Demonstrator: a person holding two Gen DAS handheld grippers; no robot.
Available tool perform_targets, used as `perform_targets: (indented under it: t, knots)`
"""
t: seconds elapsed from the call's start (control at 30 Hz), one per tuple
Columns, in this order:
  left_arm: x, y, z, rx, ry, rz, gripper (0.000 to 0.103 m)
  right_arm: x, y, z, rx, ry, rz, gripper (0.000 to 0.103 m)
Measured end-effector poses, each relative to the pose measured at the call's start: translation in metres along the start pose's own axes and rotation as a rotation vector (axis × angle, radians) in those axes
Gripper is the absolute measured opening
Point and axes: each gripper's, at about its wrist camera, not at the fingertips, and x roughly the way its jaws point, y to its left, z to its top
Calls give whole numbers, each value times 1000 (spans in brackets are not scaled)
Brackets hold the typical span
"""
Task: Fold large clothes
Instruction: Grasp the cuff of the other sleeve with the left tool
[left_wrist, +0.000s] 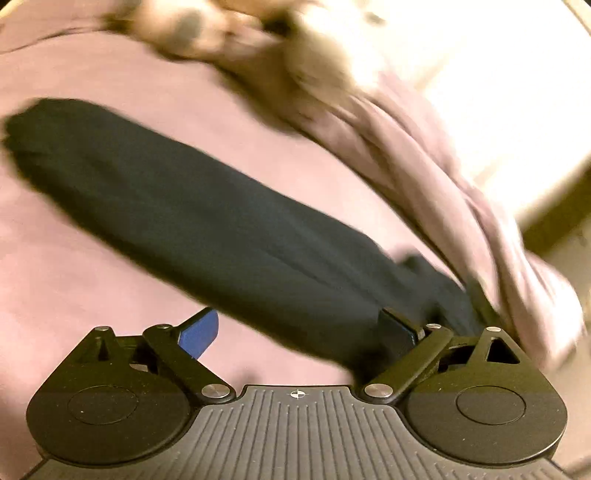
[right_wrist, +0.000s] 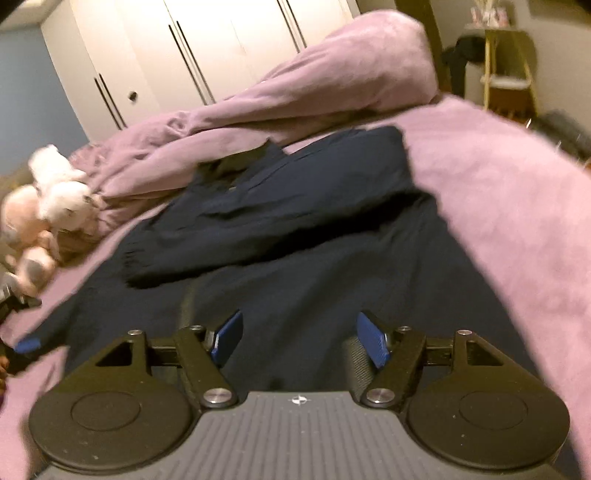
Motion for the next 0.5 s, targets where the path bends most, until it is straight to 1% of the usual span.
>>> perform_targets:
  t: [0.03,0.1,0.2,0.27,0.3,0.37,0.43,0.47,0.5]
  knots:
    - [-3,24,11,-71,-23,38,94,1,3,-2,16,6,2,70]
    - [-4,59,26,-177,-48,73,91,5,8,-7,50,28,-1,69]
    - [-2,106,47,-313,-96,71,87,11,8,-9,123,73,34,69]
    - [3,126,57,-383,-120,68,85,13,7,-9,139,76,24,69]
    - [8,136,61,-423,-129,65,82,14,7,-9,141,77,18,68]
    - [17,158,66,-528,-126,43,68,14,7,-9,150,78,8,63]
    - [23,176,66,-618,-134,5,42,15,7,-10,160,81,12,57]
    - [26,182,66,-655,-132,-6,35,16,6,-10,166,83,13,55]
    - [29,189,67,-696,-130,-15,23,17,6,-9,166,83,8,51]
